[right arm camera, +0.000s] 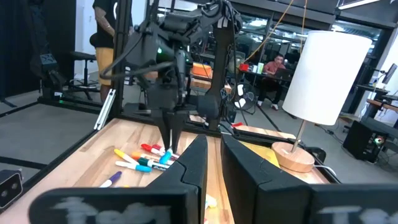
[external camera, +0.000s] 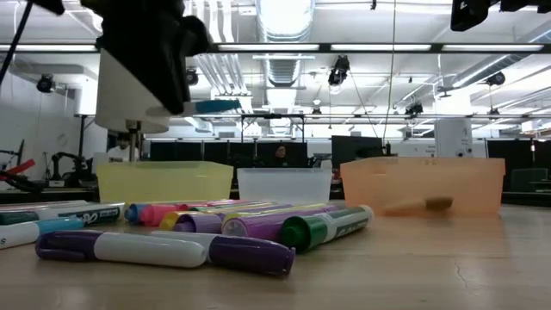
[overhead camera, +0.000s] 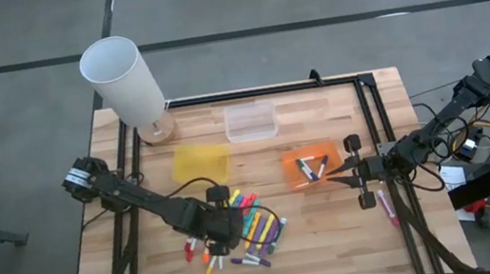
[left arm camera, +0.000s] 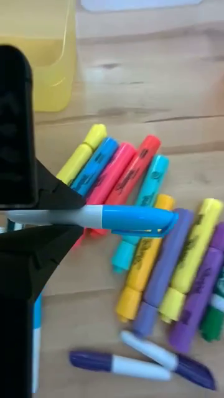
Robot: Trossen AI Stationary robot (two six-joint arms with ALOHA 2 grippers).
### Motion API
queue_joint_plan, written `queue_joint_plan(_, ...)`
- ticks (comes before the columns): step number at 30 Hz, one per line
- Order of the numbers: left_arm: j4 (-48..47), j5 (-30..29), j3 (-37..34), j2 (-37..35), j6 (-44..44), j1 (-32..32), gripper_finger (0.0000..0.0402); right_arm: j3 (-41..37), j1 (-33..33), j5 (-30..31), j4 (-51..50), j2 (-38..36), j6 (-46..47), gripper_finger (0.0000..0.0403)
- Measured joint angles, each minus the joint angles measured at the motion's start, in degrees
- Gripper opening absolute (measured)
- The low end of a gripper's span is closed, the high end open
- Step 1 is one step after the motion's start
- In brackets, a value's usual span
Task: Pick & Place Markers
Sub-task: Put the top small light blue highlighter pen into the orange bin
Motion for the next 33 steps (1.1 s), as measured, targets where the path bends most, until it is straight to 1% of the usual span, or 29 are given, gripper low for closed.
queue_joint_plan(8, -0.5, -2.1, 2.9, 0.0, -3.9, 0.0, 0.0018, 0.0, 0.0, 0.0, 0.0, 0.0, 0.0, 0.0043)
queue_joint_plan(13, -0.5, -2.6, 3.6, 0.0, -5.3, 0.4, 0.0018, 0.0, 0.0, 0.0, 0.0, 0.0, 0.0, 0.0043)
queue_joint_plan(27, -0.3, -2.9, 4.2, -0.1, -8.7, 4.8, 0.0018, 0.0, 0.0, 0.0, 0.0, 0.0, 0.0, 0.0043)
queue_joint_plan(33, -0.1, -1.8, 4.5, -0.1, -9.4, 6.1, 0.0018, 0.0, 0.0, 0.0, 0.0, 0.0, 0.0, 0.0043)
